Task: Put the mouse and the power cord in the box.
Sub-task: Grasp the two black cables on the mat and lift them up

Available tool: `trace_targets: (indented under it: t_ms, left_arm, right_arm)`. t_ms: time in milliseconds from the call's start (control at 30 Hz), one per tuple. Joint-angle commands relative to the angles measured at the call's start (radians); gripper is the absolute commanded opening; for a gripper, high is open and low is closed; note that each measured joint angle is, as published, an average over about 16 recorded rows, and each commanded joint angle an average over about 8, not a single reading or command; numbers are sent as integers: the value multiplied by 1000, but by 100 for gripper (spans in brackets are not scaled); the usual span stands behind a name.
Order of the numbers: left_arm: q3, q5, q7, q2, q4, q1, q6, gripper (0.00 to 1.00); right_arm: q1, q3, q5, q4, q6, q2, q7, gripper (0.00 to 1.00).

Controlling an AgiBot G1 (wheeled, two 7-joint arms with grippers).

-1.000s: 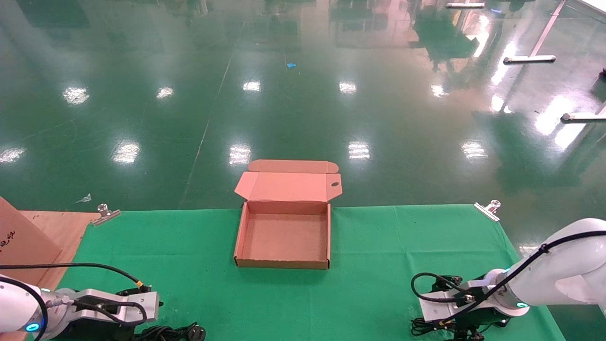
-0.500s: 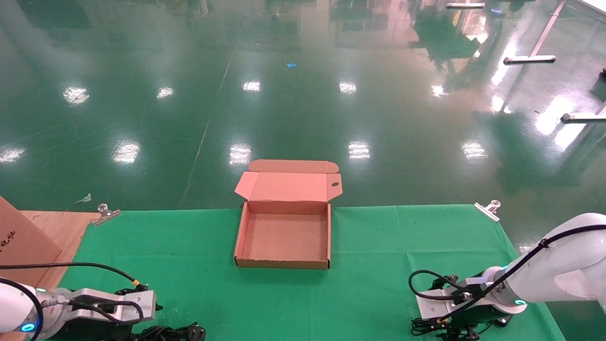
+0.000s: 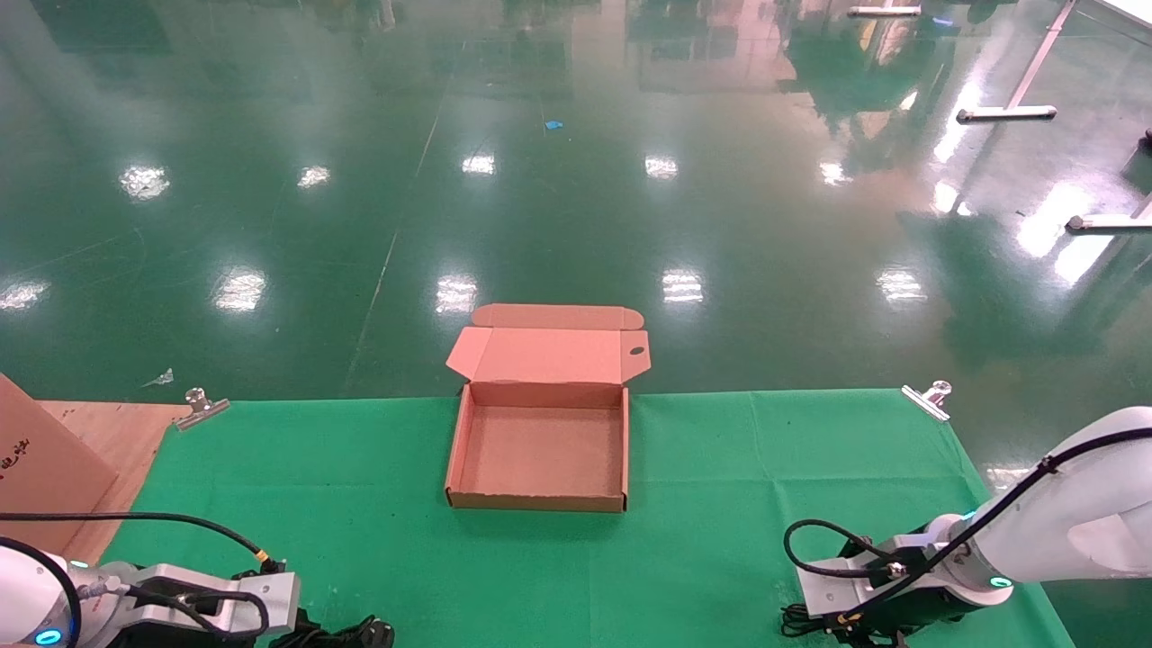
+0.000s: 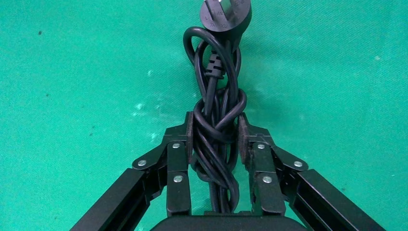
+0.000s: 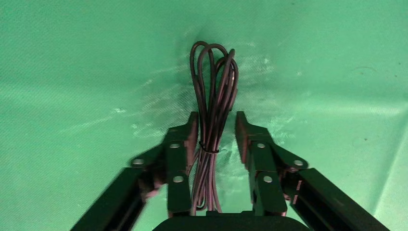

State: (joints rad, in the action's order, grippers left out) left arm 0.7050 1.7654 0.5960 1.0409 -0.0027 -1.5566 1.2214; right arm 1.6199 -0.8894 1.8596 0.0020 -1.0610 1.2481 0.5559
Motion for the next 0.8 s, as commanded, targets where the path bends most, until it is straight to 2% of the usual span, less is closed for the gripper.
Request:
trace_targets:
  t_ms: [33,367,800]
  left_arm:
    - [2,3,4,1,0,2,9,0]
    - [3,4,6,-1,-6,-25,30,0]
    - [-12,-17,2,2,-40,-171,78,0]
  right_arm:
    - [-1,2,-2,-1,-1,-3,0,0]
    - [22,13,-19,3,-22,-18,5,0]
    - [183,58,-84,41,-151,-18,14,0]
